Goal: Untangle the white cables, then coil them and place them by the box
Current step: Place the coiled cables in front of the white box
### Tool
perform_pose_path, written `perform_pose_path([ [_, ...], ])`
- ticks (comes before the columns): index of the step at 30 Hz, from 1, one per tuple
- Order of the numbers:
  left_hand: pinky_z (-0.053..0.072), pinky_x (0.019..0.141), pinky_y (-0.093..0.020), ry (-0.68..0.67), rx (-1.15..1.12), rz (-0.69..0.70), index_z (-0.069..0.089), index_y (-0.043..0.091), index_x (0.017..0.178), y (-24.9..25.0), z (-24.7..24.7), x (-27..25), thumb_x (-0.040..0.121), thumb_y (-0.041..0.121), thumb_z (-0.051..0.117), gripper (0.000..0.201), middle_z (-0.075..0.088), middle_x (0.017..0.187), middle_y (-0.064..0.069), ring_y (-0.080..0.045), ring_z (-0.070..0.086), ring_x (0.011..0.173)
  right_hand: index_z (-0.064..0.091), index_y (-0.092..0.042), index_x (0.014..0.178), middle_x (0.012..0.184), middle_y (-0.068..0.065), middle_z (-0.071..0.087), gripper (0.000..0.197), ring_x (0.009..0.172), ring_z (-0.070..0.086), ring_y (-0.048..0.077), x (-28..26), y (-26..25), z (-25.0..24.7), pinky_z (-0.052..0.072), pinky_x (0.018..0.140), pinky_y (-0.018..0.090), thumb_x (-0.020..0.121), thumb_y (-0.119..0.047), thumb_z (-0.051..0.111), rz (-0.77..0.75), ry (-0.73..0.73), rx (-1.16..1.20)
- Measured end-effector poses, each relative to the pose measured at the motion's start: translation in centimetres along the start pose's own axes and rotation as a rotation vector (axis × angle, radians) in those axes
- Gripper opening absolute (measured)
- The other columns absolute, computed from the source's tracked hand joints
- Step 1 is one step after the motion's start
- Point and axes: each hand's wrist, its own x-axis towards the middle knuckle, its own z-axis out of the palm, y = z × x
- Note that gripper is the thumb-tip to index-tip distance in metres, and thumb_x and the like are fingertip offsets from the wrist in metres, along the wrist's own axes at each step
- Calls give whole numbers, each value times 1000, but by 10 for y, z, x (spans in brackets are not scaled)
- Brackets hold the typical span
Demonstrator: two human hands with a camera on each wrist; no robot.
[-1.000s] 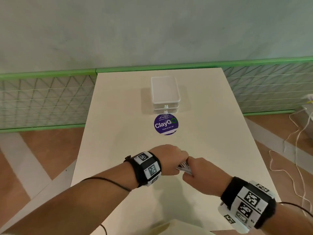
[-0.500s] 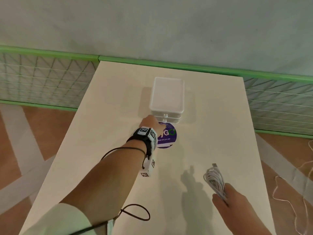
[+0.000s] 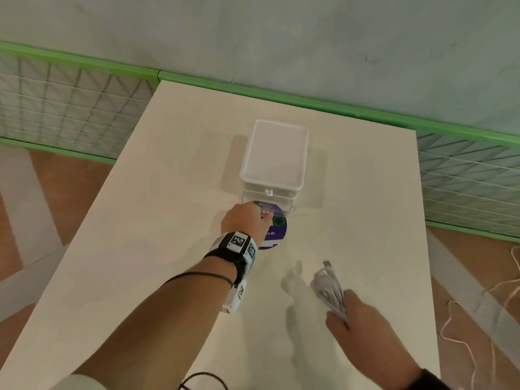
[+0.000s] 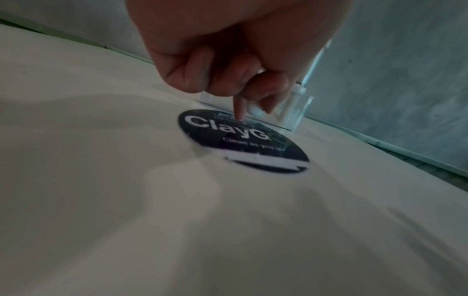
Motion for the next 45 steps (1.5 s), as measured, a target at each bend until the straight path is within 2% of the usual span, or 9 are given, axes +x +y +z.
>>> perform_pose_path([
  [6,52,71,-33,-81,-55,-23,72,13,80,-35,6,-61,92,46,49,42,72,79,-6,-27,65,78,39,-16,88,68,-7,45,20,55,44,13,55,-64,-23,26,46,26,96,-28,53,-185,93,-13],
  [12,54,86,-33,-90,-146,-45,78,24,97,-47,7,-71,90,50,54,36,78,100,1,-23,70,98,44,-11,94,88,7,57,18,77,54,28,98,-127,-12,37,63,32,96,-28,53,-251,-16,-44],
  [17,50,95,-29,-66,-157,-12,75,26,111,-50,4,-70,93,47,55,34,75,117,5,-19,67,111,51,-6,91,77,4,50,18,65,54,25,131,-150,-3,35,46,25,96,-23,50,-85,-136,-22],
  [21,52,96,-31,-82,-191,-25,75,26,111,-52,9,-69,93,52,56,37,75,117,6,-18,67,111,48,-12,71,67,6,52,26,52,52,19,146,-153,6,41,44,28,95,-21,50,67,-136,150],
  [30,55,89,-35,-117,-122,41,70,29,116,-50,20,-72,96,52,50,37,75,114,4,-21,68,105,53,-5,80,61,9,56,17,45,51,21,167,-154,16,39,42,25,92,-16,48,234,-31,423],
  [35,55,90,-35,-132,-78,65,70,30,118,-55,17,-69,93,57,50,41,74,116,4,-20,69,105,41,-15,66,91,16,57,31,81,55,30,170,-159,14,52,75,38,96,-20,49,149,-73,205],
  [39,56,82,-34,-118,-24,69,71,28,107,-56,7,-68,92,60,48,42,75,102,3,-21,70,95,40,-15,66,95,15,54,32,86,51,28,178,-161,11,42,73,34,97,-19,47,131,-83,168],
  [42,52,69,-31,38,-30,130,63,24,86,-60,-9,-66,89,57,52,35,67,83,6,-17,63,79,54,-5,86,100,14,62,21,93,62,33,185,-157,15,45,73,35,99,-21,49,139,20,168],
  [45,53,84,-35,236,7,431,62,18,109,-67,-16,-55,81,35,64,33,63,110,1,-20,58,102,56,4,115,113,19,67,31,98,66,32,187,-153,17,50,75,33,100,-23,50,148,48,175],
])
